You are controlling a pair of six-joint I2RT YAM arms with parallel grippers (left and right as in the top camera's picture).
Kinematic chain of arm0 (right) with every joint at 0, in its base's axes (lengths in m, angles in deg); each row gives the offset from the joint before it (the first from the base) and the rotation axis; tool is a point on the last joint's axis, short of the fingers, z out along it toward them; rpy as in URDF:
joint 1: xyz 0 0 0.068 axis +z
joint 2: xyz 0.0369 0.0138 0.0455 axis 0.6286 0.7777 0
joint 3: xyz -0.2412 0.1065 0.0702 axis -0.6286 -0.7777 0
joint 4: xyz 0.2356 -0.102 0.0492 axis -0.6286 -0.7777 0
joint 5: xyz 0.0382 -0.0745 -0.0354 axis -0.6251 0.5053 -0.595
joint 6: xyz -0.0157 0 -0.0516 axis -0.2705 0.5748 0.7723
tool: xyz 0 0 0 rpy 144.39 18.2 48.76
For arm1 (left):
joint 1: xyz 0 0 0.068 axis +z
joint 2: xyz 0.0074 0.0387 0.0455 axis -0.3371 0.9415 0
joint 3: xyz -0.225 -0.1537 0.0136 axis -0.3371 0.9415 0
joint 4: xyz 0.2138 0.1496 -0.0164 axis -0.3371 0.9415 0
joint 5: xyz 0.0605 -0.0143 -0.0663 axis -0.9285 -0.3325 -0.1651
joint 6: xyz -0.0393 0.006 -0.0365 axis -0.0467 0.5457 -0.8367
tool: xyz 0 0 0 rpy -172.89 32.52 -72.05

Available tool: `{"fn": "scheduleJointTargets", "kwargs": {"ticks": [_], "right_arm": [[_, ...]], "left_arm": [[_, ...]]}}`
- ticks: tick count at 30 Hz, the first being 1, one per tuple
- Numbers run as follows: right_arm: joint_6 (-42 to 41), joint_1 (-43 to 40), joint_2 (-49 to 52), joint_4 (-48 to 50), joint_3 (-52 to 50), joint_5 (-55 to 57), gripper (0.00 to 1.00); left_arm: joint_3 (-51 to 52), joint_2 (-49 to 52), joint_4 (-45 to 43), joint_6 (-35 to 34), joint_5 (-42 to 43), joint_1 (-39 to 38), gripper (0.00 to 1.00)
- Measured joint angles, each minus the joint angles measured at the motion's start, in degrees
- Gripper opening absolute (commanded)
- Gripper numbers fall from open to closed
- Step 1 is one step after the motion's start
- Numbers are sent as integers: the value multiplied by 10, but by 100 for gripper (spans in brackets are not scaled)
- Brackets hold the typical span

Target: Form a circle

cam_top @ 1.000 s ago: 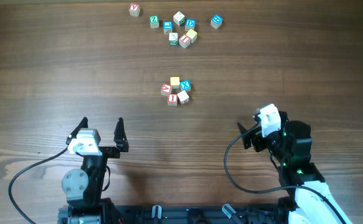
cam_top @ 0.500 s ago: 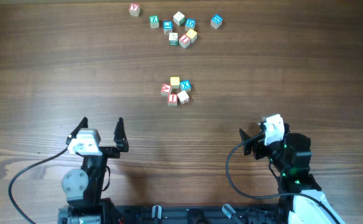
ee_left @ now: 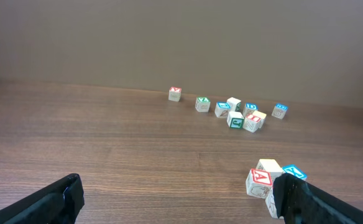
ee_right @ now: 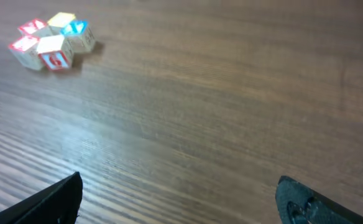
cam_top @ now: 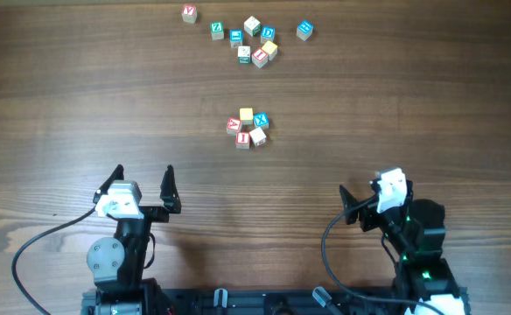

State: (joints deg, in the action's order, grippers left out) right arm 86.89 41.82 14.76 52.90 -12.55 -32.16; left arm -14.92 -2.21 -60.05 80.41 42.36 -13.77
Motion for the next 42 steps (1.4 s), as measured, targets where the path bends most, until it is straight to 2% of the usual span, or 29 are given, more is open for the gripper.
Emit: {"fn": "scheduleJointTargets", "kwargs": {"ticks": [10, 20, 42], "right_arm": [[0, 0, -165, -10, 0, 0, 100], [0, 0, -288, -7, 0, 0, 100], [0, 0, -291, -7, 0, 0, 100]], "left_arm": [[0, 0, 0, 0, 0, 0, 100], [0, 0, 0, 0, 0, 0, 100], [0, 0, 0, 0, 0, 0, 100]]}}
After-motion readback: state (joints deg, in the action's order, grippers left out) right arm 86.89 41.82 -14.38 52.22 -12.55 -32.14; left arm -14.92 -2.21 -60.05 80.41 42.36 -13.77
